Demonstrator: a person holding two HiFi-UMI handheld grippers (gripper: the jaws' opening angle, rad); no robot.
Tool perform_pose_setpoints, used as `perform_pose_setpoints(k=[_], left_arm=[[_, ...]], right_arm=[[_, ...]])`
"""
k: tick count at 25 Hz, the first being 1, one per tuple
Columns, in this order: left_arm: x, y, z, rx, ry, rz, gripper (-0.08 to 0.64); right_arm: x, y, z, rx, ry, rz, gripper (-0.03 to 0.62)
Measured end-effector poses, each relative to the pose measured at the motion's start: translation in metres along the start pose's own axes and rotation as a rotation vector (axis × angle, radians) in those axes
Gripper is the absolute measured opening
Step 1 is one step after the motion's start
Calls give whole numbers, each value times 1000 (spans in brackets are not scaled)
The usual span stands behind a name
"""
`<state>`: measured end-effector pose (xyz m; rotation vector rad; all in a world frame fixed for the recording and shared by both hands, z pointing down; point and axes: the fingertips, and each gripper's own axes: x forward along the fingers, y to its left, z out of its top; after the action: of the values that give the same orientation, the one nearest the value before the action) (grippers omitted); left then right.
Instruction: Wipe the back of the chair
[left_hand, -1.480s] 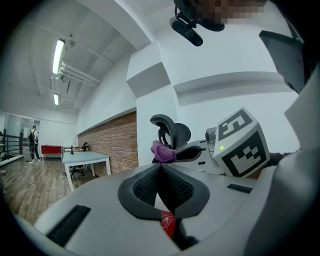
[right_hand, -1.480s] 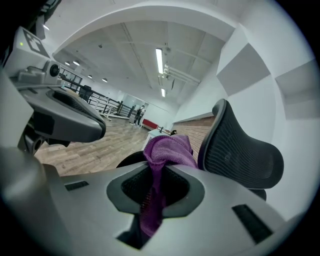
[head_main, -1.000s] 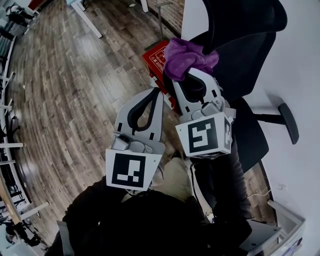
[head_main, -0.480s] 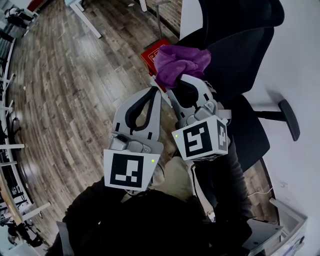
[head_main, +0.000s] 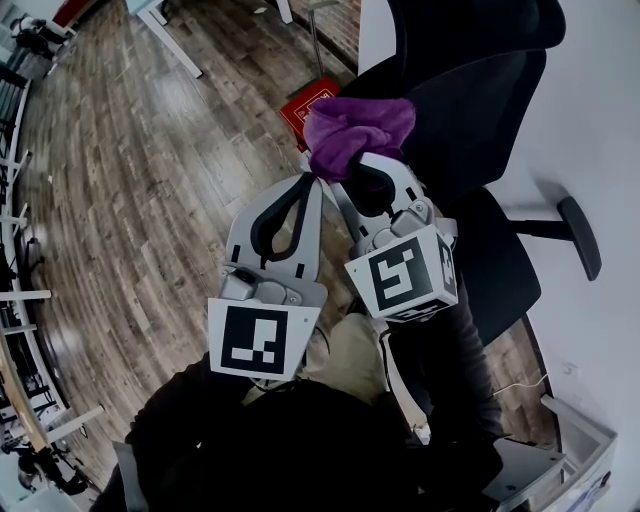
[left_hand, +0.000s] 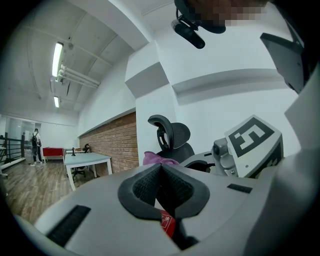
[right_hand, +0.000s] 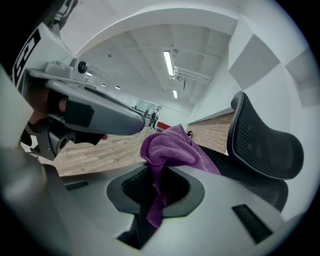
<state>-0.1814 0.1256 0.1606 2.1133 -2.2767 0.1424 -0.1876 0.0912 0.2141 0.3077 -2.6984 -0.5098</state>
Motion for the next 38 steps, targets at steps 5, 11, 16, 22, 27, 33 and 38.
perform_pose_setpoints(k=[5, 11, 16, 22, 27, 33, 38], left_arm=[[10, -6, -7, 1, -7, 27, 9], [25, -13, -11, -4, 15, 61, 9], [31, -20, -4, -31, -16, 82, 9], [36, -21, -6, -32, -4, 97, 9], [41, -24, -7, -34, 0, 93, 9], [50, -30, -7, -28, 0, 88, 9], [56, -34, 1, -16, -9, 79, 9]], right_arm=[[0, -7, -4, 136, -13, 16, 46], [4, -13, -5, 166, -2, 50, 46], [3, -21, -3, 191, -26, 55, 46], [3, -27, -5, 195, -38, 53, 46], [2, -37, -14, 223, -22, 25, 46], [1, -47, -21, 235, -26, 17, 46], [1, -56, -25, 243, -19, 16, 46]])
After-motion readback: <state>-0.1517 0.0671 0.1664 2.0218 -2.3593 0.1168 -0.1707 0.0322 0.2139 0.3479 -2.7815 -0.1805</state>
